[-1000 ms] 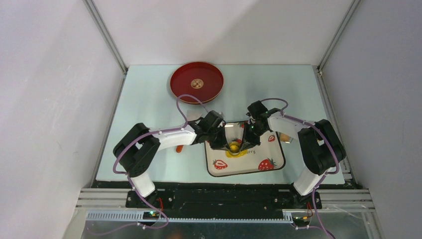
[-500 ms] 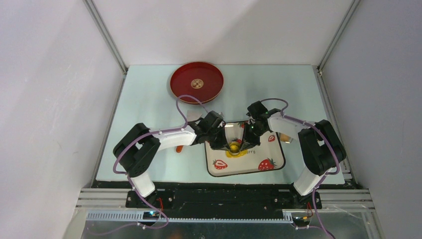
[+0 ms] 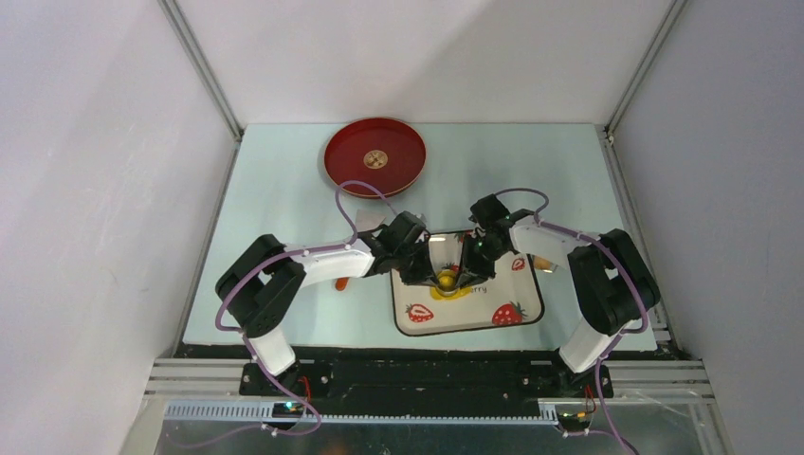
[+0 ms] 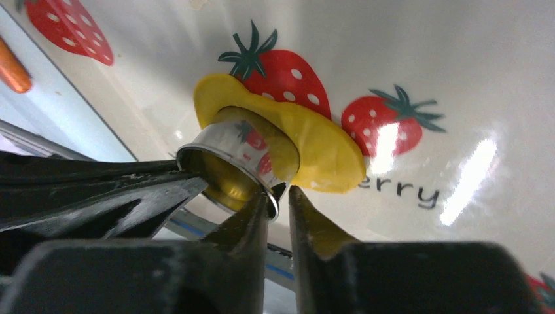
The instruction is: Roll out the dumpling wrappers from the dough
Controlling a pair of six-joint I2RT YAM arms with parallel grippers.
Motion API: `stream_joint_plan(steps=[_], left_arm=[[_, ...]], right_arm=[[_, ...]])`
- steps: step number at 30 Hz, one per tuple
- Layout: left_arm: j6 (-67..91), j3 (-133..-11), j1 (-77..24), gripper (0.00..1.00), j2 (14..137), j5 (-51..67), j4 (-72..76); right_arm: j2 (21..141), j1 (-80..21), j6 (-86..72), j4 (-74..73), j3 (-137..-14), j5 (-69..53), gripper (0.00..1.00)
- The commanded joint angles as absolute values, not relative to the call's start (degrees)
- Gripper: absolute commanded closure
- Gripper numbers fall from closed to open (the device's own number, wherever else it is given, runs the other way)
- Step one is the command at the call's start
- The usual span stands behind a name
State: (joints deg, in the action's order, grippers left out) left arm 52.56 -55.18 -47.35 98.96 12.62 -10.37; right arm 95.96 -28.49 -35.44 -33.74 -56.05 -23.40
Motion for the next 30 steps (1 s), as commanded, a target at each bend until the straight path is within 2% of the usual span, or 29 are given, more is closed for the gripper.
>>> stream_joint_plan(steps=[1, 4, 6, 7, 12, 16, 23, 27, 30], left_arm=[[50.40, -52.30, -49.44, 1.00, 101.93, 8.78, -14.74], [49.94, -52.96, -49.40, 1.00, 100.90, 8.98, -14.70], [49.33, -54.72, -49.32, 0.93, 100.00, 9.55, -14.73], [48.65, -55.26, -49.27, 0.87, 99.25, 10.17, -14.79], [47.59, -58.03, -49.19, 0.66, 94.69, 9.62, -16.65], [47.09, -58.29, -49.10, 0.58, 90.57, 8.67, -18.00], [48.67, -55.53, -47.48, 0.46, 83.53, 7.77, -18.00], [49.62, -53.18, -45.06, 0.40, 79.34, 8.40, -16.58], [52.79, -48.07, -42.84, 0.37, 76.32, 11.71, -11.96]], right_arm=[[95.05, -30.27, -35.22, -32.21, -53.79, -22.17, 0.67], [92.72, -29.68, -35.35, -33.02, -54.11, -22.58, 0.55], [91.20, -29.30, -35.21, -33.83, -54.60, -23.74, 0.48], [89.93, -29.28, -35.18, -34.32, -54.98, -24.00, 0.46], [84.53, -29.10, -35.45, -36.08, -57.27, -24.79, 0.28], [82.37, -28.61, -34.98, -38.79, -59.52, -24.36, 0.19], [79.08, -25.09, -33.53, -42.52, -60.32, -23.65, 0.10], [78.25, -20.67, -31.71, -44.07, -59.69, -24.06, 0.11], [78.65, -16.94, -30.93, -43.08, -57.17, -26.55, 0.17]])
